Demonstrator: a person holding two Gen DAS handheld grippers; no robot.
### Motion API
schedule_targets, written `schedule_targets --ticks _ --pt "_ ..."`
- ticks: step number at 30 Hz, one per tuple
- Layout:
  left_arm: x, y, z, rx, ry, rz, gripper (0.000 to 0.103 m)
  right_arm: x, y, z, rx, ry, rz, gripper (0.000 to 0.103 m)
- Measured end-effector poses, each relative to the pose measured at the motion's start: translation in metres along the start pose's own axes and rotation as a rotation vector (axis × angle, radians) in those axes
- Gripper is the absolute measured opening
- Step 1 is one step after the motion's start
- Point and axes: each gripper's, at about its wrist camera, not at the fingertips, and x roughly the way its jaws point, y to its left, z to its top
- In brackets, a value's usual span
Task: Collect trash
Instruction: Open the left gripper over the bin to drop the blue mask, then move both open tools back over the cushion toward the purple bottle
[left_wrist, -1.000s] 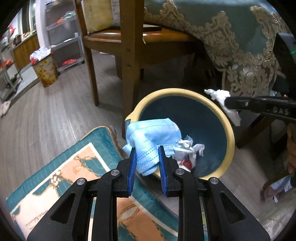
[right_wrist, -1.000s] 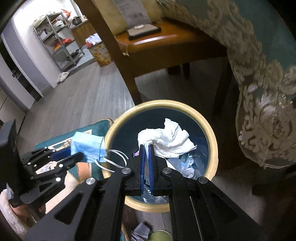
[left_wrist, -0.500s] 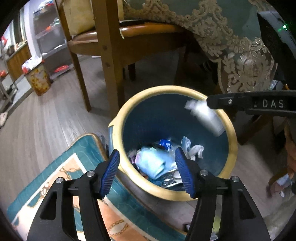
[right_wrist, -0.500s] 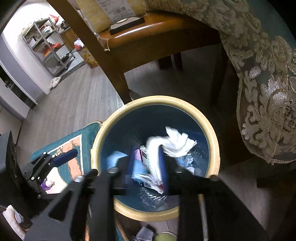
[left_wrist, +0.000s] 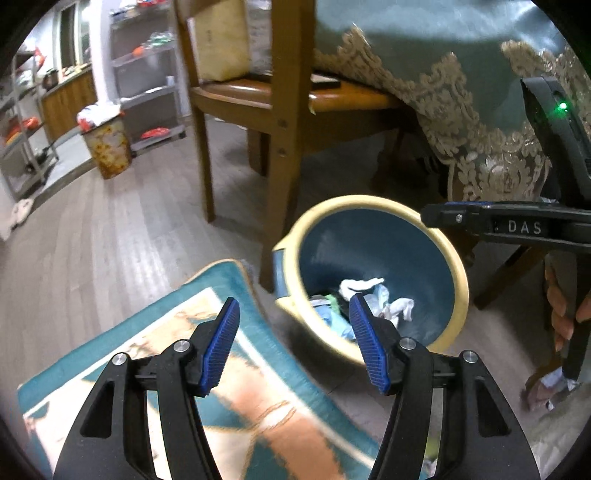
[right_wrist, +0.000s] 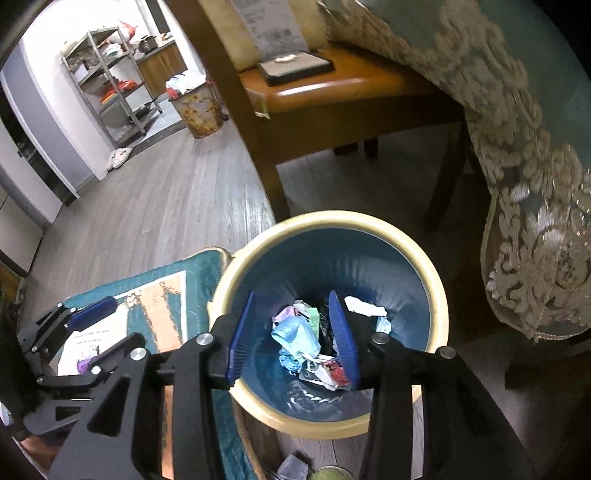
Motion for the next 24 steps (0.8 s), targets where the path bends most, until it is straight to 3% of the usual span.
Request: schedule_targets --ticks 3,12,18,24 --pt "-0.022 0.014 -0.007 -0.02 -0.01 0.027 0.063 -0.008 0.016 0.001 -0.02 -0.025 0.01 0.059" --pt "-0.095 0.087 -0.048 -0.143 -0.044 0.14 0.078 -0.02 0.087 -0.003 -0.122 -0.06 0.071 0.082" --pt "-0.143 0.145 -0.083 -0.26 -0.06 0.233 0.082 -0.018 0.144 -0.013 -0.184 -0.063 0.124 0.09" --pt "-0.179 0.192 -0.117 -0.34 -0.068 0.301 0.082 -0.002 0.196 -0.034 -0.253 -0.021 0.154 0.091"
